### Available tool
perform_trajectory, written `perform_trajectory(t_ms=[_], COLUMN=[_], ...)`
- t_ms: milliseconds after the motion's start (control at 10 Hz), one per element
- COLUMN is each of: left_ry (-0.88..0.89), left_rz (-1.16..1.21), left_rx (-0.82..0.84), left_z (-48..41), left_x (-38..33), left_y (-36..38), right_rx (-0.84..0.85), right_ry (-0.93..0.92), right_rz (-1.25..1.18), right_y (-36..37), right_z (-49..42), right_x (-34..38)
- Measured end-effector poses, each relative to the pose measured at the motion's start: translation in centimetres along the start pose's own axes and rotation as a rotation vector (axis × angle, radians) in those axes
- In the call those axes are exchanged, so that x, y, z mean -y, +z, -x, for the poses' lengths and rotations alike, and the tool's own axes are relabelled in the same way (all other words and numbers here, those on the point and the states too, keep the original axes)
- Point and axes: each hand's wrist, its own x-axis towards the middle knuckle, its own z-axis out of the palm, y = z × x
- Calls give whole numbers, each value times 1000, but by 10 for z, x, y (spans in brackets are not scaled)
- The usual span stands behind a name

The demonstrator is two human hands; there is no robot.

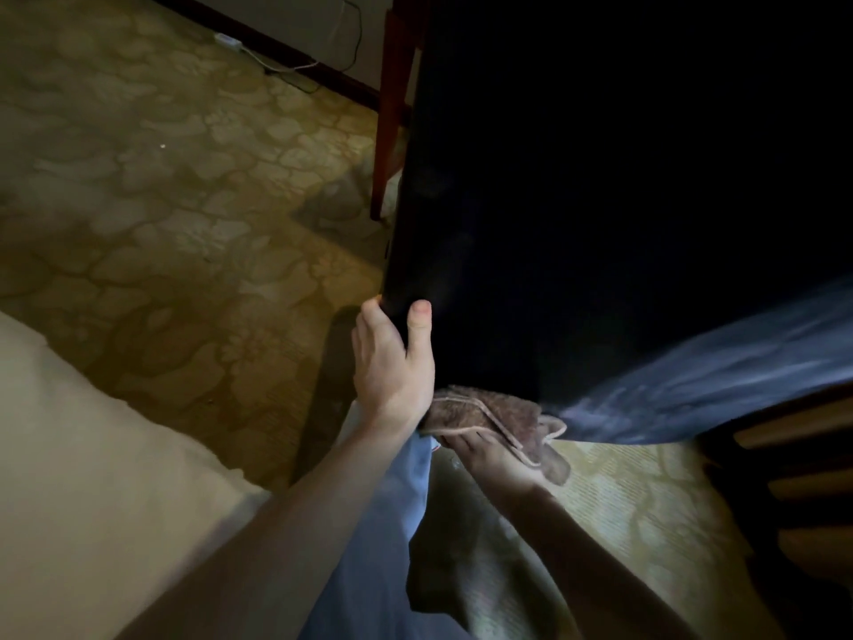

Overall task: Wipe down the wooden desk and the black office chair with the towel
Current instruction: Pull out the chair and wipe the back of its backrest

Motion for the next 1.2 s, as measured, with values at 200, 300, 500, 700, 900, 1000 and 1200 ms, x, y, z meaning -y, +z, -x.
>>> perform_trajectory(t_ms=[200, 300, 500, 700, 900, 1000, 1200], left_ry=[-12, -18, -48, -340, -463, -506, -533], left_rz=[-20, -2, 70, 185, 288, 315, 305], left_rx=[11, 35, -80, 46, 90, 67, 13], left_z=[-2, -2, 9, 48, 40, 32, 16], left_x=[2, 5, -3, -11, -15, -18, -13], left_y=[-3, -5, -2, 13, 17, 19, 20], right_rx=[123, 65, -542, -965, -860, -798, -400], right_ry=[-108, -204, -171, 34, 137, 84, -19], right_rz=[-84, 71, 202, 323, 245, 148, -90], right_y=[11, -6, -77, -125, -92, -53, 13], right_z=[2, 35, 116, 126, 76, 65, 46], right_x=[-12, -15, -25, -41, -55, -57, -51])
